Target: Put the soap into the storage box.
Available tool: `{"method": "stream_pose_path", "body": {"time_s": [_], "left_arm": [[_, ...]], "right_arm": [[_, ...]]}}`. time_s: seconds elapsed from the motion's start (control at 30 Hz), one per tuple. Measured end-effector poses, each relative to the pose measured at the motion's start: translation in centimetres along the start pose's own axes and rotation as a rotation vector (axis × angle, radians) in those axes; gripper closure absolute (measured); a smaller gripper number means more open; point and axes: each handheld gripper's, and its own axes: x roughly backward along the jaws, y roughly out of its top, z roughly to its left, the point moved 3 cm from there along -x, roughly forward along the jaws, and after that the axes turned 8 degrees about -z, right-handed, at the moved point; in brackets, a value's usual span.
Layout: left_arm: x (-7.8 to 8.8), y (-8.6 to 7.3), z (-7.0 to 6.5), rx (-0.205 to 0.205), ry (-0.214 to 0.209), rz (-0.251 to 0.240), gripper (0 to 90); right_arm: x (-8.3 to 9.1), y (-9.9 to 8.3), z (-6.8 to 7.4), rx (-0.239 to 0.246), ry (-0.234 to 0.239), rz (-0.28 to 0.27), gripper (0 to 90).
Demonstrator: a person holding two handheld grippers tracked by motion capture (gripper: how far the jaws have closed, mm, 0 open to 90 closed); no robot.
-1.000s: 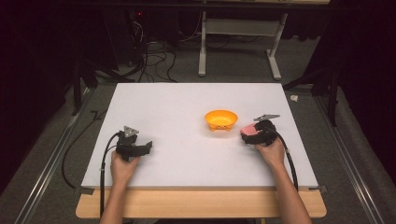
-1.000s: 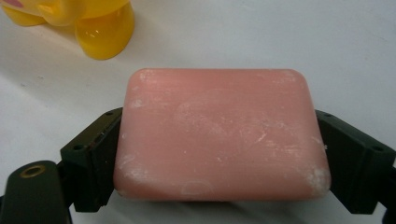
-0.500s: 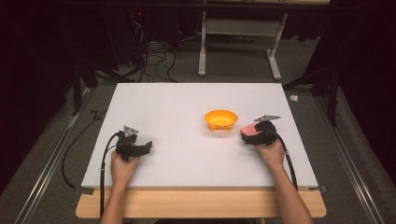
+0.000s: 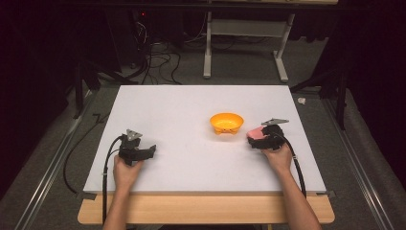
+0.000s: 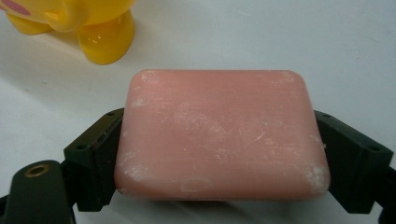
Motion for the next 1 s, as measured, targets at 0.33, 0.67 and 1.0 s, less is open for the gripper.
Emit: {"method": "stream_pose_path", "body": {"time_s": [0.33,0.67,1.0], "left_arm": [[0.0,0.0,0.0,-0.001,-0.002,0.003,21.8],[0.0,0.0,0.0,-0.001,-0.001,0.003,21.8],[0.0,0.0,0.1,0.003,0.002,0.002,21.5]], "right_arm": [[1.0,0.0,-0.1,-0.015,0.009,-0.002,13.7],[2.0,0.4,0.0,-0.034,0.031,-0.026,13.7],[3.6,0.9,0.4,-0.054,0.059,-0.037,13.7]]}}
